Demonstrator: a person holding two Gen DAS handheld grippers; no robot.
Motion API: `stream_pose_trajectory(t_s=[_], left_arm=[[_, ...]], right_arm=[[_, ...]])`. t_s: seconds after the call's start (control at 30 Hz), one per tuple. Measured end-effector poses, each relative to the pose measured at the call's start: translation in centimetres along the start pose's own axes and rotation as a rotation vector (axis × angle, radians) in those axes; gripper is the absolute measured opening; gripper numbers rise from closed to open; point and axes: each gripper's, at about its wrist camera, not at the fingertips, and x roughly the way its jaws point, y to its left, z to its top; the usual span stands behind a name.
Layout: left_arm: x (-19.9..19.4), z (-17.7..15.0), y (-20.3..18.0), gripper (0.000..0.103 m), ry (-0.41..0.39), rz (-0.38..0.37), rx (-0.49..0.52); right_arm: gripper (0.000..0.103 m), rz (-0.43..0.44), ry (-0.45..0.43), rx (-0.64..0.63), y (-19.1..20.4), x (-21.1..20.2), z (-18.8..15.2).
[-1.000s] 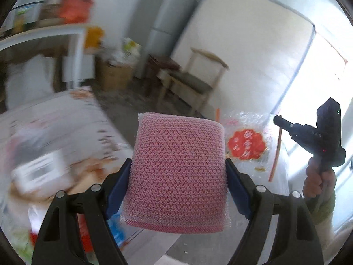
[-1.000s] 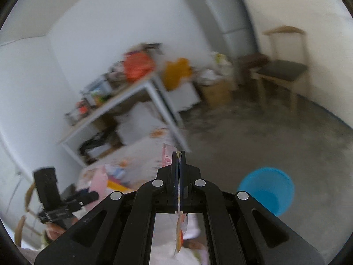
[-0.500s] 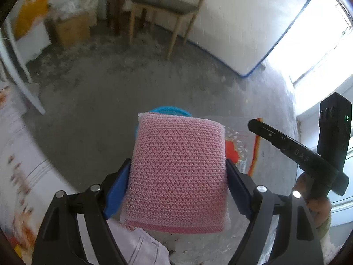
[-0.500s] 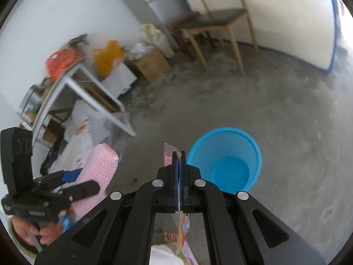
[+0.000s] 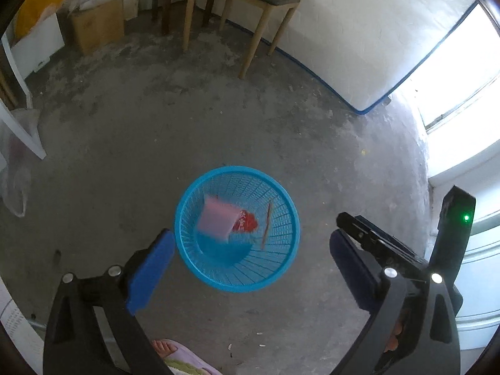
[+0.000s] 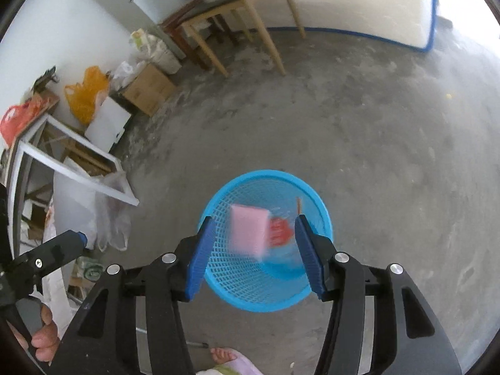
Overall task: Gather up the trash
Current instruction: 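Carry the pink sponge over the blue wastebasket and open the left tool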
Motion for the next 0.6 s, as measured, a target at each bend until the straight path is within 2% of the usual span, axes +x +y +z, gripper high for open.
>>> stream_pose_trajectory(t_s=[0.1, 0.23, 0.33, 0.47, 0.6], left_arm=[[-1.5, -0.4, -0.2, 0.097, -0.023, -0.012, 0.014], [-5.9, -1.5, -1.2, 0.097, -0.097, -0.04, 0.051], [-10.7, -3.0, -2.1, 0.097, -0.175, -0.068, 0.081], [-17.7, -6.7, -2.8, 0.097, -0.298, -0.086, 0.109], [-23.8, -12.2, -2.4, 0.097, -0.375, -0.101, 0.095]], right_arm=[[0.052, -0.011, -0.027, -0.023, -0.1, -1.5, -0.3], [0.056, -0.02, -0.068, -0.077, 0.5, -3.4, -0.7], [0.065, -0.02, -0.106, -0.132, 1.8, -5.6, -1.6], [0.083, -0.049, -0.151, -0.221, 4.2, -8.9, -3.6], [0.095, -0.105, -0.182, -0.335, 7.4, -11.3, -6.1]])
